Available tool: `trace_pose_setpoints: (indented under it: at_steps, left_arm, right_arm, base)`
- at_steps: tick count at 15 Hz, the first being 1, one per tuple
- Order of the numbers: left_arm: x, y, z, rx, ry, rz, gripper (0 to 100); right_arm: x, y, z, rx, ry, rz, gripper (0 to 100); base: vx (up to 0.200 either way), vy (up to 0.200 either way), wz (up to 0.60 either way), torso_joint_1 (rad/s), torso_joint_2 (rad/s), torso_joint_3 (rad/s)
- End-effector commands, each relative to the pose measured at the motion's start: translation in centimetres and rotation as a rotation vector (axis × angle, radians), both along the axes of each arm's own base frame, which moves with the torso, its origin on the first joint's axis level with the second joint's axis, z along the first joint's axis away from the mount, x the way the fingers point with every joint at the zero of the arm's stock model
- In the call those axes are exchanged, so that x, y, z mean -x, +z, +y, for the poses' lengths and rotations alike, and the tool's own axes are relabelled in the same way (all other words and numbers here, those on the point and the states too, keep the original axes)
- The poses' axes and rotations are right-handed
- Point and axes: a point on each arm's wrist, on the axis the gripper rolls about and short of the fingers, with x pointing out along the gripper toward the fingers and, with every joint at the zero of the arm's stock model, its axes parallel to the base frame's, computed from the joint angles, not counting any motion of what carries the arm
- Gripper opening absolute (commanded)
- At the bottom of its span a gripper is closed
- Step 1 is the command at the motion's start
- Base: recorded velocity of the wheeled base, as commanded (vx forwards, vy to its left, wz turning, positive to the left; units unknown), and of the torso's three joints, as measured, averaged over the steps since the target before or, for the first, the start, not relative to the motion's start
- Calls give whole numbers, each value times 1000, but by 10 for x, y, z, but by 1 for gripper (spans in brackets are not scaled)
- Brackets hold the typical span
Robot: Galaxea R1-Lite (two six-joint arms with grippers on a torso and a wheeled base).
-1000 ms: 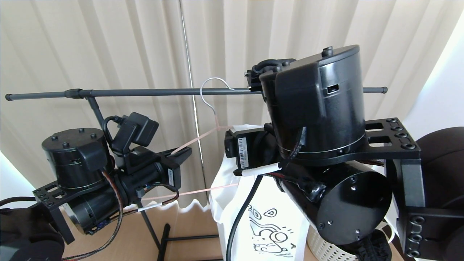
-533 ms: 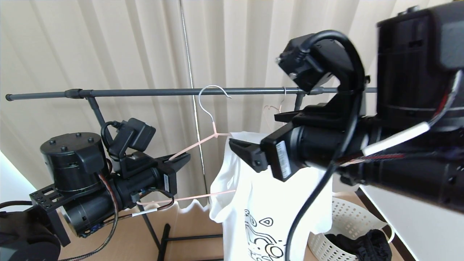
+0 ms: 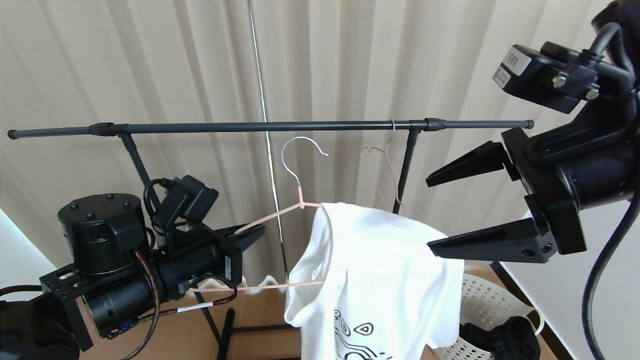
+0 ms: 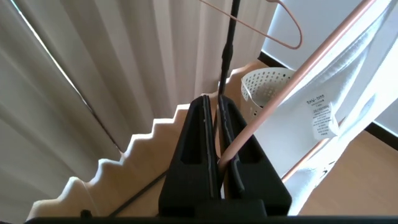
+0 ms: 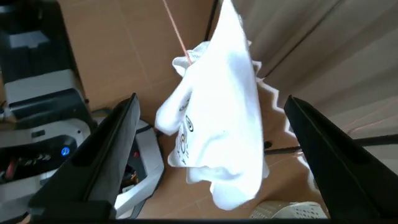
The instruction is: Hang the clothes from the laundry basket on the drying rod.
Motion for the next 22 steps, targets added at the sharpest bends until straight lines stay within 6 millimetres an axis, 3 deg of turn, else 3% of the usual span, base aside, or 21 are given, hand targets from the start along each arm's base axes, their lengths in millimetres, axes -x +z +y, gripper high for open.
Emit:
trace_pose_setpoints:
  at_steps: [1,6,22]
  left_arm:
    - [4,2,-2,4,-20,-5,0]
    - [11,9,-6,16,-47,-30,0]
    - [13,9,-6,18,-52,-32,0]
  right_arm:
    - [-48,-17,5,56,88,137,100]
    - [-70,-44,20,97,143,229,100]
    - [-78,-56,30,132,140,217,100]
  base:
    - [0,0,0,0,0,0]
    - [0,0,0,0,0,0]
    - [0,0,0,0,0,0]
